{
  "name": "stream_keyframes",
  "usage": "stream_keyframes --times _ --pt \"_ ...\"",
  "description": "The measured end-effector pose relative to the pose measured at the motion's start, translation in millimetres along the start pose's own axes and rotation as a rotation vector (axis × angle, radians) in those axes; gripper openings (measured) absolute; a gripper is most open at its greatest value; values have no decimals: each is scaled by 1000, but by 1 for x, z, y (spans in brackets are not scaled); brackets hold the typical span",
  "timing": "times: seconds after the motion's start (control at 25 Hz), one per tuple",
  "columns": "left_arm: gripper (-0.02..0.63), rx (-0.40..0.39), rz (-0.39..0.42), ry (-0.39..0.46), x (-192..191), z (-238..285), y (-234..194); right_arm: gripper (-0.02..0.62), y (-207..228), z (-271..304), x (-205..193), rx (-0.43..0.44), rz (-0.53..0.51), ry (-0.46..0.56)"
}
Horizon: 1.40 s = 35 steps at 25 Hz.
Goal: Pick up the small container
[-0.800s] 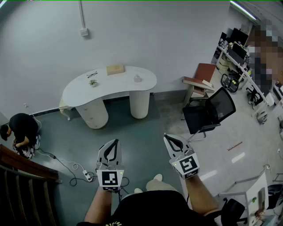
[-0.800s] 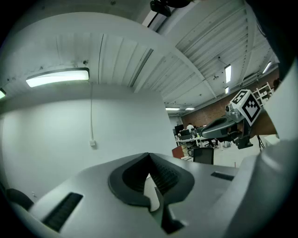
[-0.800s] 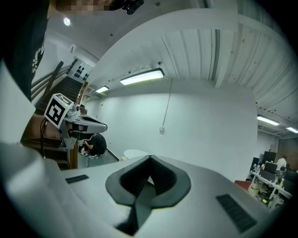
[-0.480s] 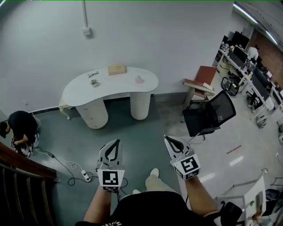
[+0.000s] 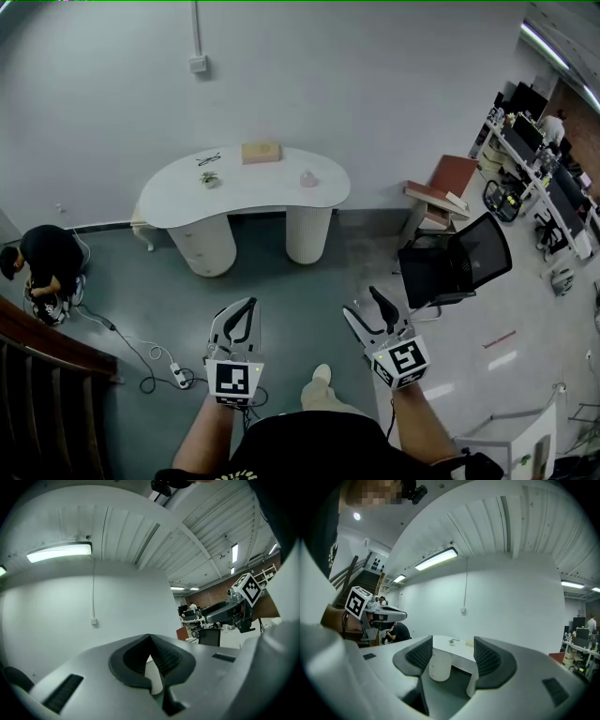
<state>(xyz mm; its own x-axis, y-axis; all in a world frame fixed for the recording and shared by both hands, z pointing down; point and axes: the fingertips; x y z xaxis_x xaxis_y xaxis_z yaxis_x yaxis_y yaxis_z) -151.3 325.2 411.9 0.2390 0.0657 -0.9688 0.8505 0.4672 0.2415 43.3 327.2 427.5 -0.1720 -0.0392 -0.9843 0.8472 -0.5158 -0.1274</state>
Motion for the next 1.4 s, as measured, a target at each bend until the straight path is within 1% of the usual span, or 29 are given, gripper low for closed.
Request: stream_keyframes --times 0.16,0.32,0.64,0.96,1.04,1.12,1.28,1.4 --pt "5 9 -2 -17 -7 36 -16 268 24 37 -2 8 -31 -6" --pt "5 18 -23 -26 -13 77 -32 270 50 75 -9 24 -22 -26" --pt "5 7 -29 -60 -17 153 -34 270 109 121 -15 39 -7 -43" --pt "5 39 -47 -61 -3 213 -34 270 163 152 -13 77 6 -29" --pt "5 55 -56 -47 4 226 -33 270 176 159 -13 93 9 -27" --pt "5 68 -46 -37 11 241 -32 270 188 168 -12 108 10 -20" --pt "5 89 -25 -42 17 262 -29 270 210 179 -11 133 9 -5" --pt "5 107 -45 -44 14 269 -25 270 224 184 -13 138 11 -1"
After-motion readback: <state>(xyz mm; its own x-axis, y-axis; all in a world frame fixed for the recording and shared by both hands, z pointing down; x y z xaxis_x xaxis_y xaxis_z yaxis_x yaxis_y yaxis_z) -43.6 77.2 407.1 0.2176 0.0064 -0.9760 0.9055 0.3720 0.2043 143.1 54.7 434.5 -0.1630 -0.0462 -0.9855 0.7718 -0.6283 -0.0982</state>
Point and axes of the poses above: the fingertips, and each gripper's own axes: z forward along the fingers, y to its right, x out of its top, and after that the axes turned 2 degrees about -x, right-handed
